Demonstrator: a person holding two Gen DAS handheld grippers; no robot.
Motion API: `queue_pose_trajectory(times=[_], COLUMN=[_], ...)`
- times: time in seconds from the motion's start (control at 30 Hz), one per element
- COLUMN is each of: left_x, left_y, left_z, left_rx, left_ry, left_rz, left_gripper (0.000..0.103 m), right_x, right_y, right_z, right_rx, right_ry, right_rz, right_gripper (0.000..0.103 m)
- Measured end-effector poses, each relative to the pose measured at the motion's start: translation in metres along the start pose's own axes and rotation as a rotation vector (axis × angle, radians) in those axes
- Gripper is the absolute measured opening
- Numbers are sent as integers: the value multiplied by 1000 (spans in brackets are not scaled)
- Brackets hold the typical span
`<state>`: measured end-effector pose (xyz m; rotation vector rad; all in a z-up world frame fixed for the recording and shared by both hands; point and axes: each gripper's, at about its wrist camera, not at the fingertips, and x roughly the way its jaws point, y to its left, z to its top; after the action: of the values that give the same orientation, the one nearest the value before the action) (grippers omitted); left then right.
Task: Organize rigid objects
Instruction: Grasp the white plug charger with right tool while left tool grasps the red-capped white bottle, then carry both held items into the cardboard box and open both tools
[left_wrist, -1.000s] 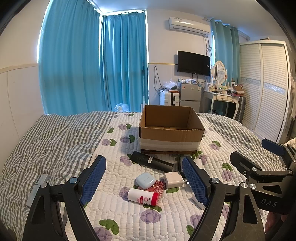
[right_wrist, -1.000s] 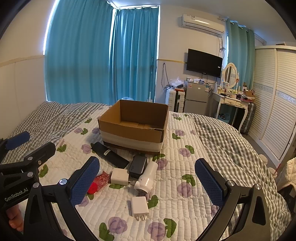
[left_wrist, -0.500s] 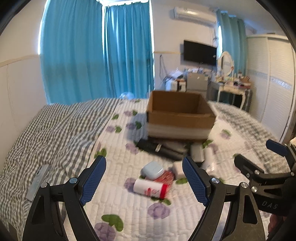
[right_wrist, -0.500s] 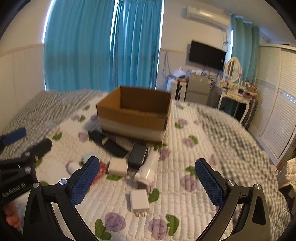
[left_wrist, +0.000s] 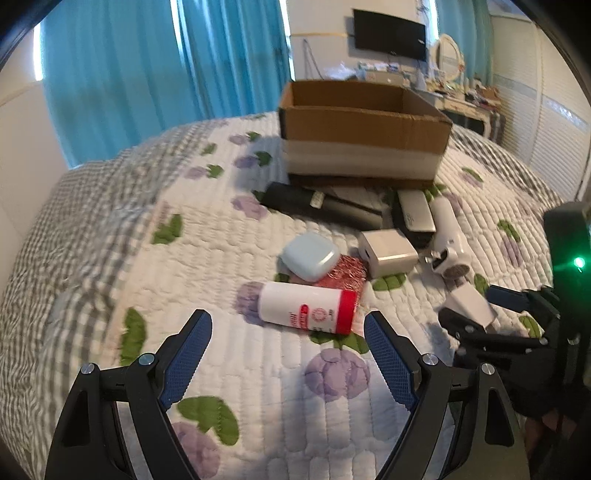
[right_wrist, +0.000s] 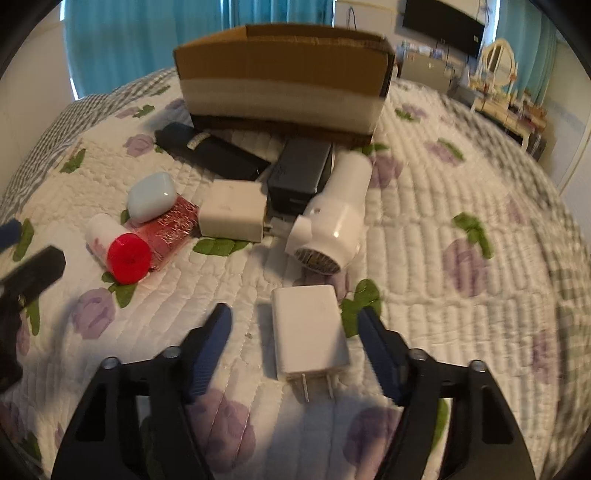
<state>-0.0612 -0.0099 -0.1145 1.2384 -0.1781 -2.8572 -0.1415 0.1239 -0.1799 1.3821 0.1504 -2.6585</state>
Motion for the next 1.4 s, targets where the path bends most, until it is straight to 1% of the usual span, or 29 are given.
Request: queue_pose_trajectory(times=[0.03,0.07,0.1,0.13,0.17,0.23,0.27,0.37,0.47,0.53,0.57,0.67,0.73,0.8,0.87,0.97,1.03,1.2,1.3,1.4], left_x=[5,10,15,22,27,38,43,50,54,59,62,74,83,88,89,81,74,65,52,41], left_y=[-1,-3,-3,-2,1,6,8,14,14,10,7,-3,-6,-5,-4,-7,-9,-7,-2,6], left_z=[1,2,4,6,9,12,13,12,14,13,12,7,5,5,8,7,7,9,14,29], left_rx=[12,20,21,16,11,-3,-11,-36,-43,-22,-7,51,72,74,71,100,113,77,15,-58], left_ry=[11,22,29,44,57,75,86,88,99,131,140,152,167,166,169,138,124,129,119,101], left_rz=[-6,-7,-8,-15,-21,-34,-49,-108,-157,-183,-184,-124,-103,-139,-150,-140,-140,-148,-160,-168], left_gripper=[87,87,87,87,87,87,87,87,87,87,87,87,87,87,87,83,79,79,79,79], right_x=[5,8,10,10,8,-2,-8,-14,-9,-5,-2,0,-1,-1,-1,-1,-5,-21,-34,-49], right_y=[-1,-2,-1,-2,-4,-5,-5,-5,-5,-5,-6,-10,-13,-12,-11,-11,-10,-10,-12,-13], right_z=[1,2,2,4,6,13,18,29,30,28,28,25,25,25,24,23,23,23,26,35], right_rx=[8,14,19,25,31,30,23,17,28,37,41,63,78,78,70,63,58,49,56,47], right_ry=[14,27,34,29,21,-25,-47,-76,-63,-46,-39,-34,-33,-33,-32,-32,-45,-77,-103,-133], right_rz=[1,-2,-13,-4,5,-1,5,21,35,38,38,50,55,53,51,51,53,58,57,52], right_gripper=[54,50,43,42,42,42,42,41,41,40,40,40,40,40,40,40,40,40,40,40])
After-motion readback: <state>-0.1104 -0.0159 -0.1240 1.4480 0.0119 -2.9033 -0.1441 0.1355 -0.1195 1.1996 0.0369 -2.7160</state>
